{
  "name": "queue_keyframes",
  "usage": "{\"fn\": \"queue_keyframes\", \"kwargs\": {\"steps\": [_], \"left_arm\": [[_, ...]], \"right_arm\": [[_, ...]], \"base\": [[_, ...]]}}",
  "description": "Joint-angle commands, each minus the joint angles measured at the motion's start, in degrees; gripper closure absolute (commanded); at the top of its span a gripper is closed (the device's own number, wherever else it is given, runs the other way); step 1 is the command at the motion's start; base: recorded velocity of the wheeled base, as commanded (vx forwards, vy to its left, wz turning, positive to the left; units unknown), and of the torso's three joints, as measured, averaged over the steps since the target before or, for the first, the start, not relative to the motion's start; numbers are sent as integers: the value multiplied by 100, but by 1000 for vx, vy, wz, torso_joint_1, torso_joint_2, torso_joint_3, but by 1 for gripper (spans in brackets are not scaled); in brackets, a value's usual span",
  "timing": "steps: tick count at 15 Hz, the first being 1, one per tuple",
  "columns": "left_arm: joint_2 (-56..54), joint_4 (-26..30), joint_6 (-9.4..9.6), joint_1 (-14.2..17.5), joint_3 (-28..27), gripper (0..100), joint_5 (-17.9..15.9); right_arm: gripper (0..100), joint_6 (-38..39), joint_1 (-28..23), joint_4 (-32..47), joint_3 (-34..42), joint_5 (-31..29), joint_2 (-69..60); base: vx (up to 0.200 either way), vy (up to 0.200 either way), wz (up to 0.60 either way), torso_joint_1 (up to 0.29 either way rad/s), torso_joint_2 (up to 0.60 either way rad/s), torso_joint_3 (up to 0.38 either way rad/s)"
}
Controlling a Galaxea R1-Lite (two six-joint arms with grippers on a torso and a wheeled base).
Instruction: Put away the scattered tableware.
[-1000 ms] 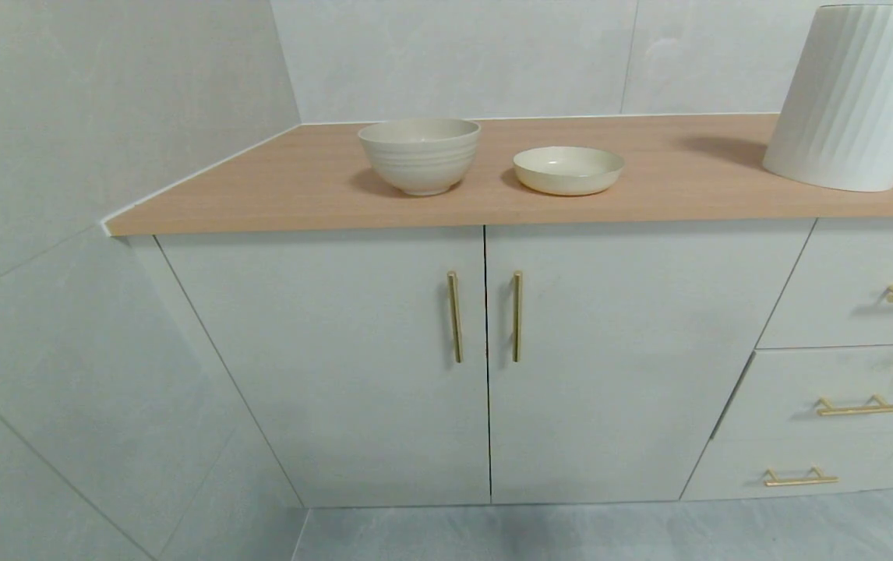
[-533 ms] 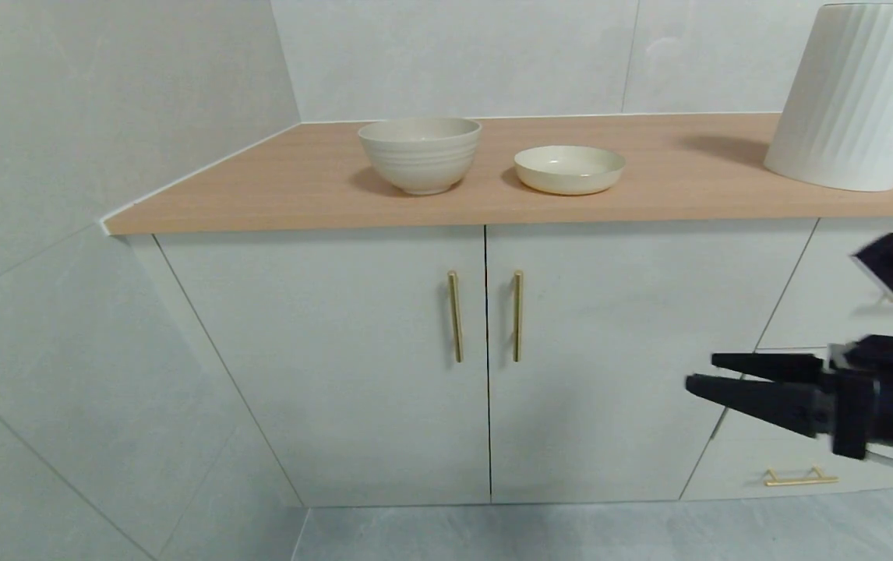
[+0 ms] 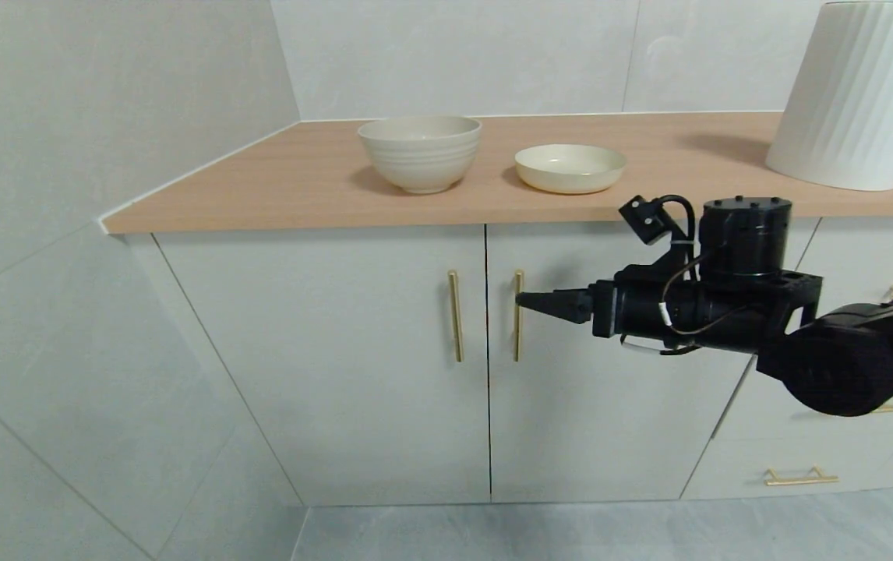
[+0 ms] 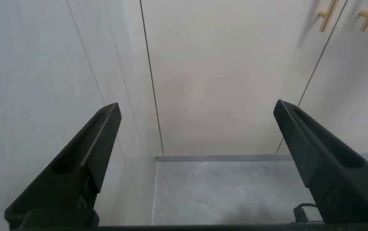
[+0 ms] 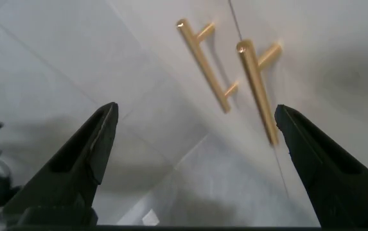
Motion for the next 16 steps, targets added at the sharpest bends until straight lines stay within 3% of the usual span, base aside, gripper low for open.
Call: {"fn": "queue_keyframes", "kwargs": {"steps": [1, 10, 13, 16], "left_arm": [[0, 0, -1, 2, 0, 0, 1], [0, 0, -1, 2, 0, 0, 1], [0, 0, 8, 2, 0, 0, 1], [0, 0, 8, 2, 0, 0, 1]], "right_arm": [[0, -5, 43, -67, -181, -54, 591], [0, 65, 386, -964, -348, -731, 1232], [0, 285, 605, -1649, -339, -1117, 1478], [0, 320, 658, -1737, -330, -1161, 1522]], "base": [[0, 0, 0, 0, 0, 0], [0, 0, 0, 0, 0, 0], [0, 0, 0, 0, 0, 0], [0, 0, 0, 0, 0, 0]]}}
